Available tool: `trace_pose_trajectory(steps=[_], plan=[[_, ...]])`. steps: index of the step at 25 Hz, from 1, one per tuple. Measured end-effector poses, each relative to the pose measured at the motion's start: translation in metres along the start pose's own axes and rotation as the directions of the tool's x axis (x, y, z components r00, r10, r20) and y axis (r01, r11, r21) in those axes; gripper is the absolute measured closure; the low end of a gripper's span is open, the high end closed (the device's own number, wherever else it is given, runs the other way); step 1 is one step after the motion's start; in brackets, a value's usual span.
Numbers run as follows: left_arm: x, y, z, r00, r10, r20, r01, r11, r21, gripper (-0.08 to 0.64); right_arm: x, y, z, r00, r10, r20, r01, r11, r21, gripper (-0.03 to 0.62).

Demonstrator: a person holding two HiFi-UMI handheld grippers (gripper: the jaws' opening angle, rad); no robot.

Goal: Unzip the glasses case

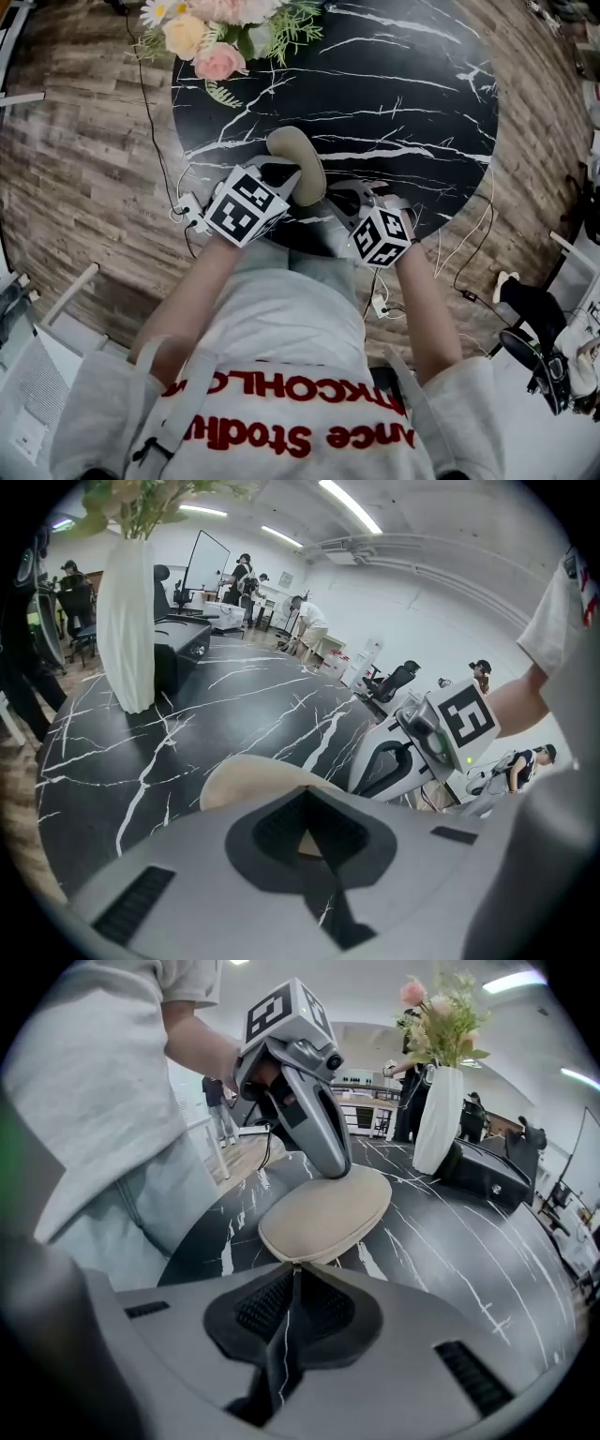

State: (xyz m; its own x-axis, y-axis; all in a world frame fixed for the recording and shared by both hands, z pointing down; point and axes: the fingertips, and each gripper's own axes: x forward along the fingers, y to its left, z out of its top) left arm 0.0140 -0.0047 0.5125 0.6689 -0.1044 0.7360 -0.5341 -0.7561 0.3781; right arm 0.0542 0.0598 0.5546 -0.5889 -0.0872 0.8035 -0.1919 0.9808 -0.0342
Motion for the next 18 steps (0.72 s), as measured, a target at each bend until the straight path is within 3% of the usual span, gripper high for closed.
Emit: trace_pose_trajectory(steps=[11, 15, 18], plan=[[0.001, 0.0, 0.0, 1.0, -0.002, 0.004, 0.002, 1.0, -0.012, 0.554, 0.002, 0.007, 0.0, 0.99, -0.127, 0.053, 0.115, 0.975, 0.191, 0.554], [0.0, 0.001, -0.001, 1.0, 0.001, 0.004, -0.001, 1.0, -0.015, 0.554, 0.016, 0.031, 0.011, 0.993, -0.099, 0.067, 0.086, 0.981, 0.174, 0.57], [0.001, 0.0, 0.001, 1.0, -0.009, 0.012, 0.009, 1.0, -0.017, 0.554, 0.02, 0.036, 0.011, 0.988, -0.133, 0.084, 0.104, 0.954, 0.28, 0.571]])
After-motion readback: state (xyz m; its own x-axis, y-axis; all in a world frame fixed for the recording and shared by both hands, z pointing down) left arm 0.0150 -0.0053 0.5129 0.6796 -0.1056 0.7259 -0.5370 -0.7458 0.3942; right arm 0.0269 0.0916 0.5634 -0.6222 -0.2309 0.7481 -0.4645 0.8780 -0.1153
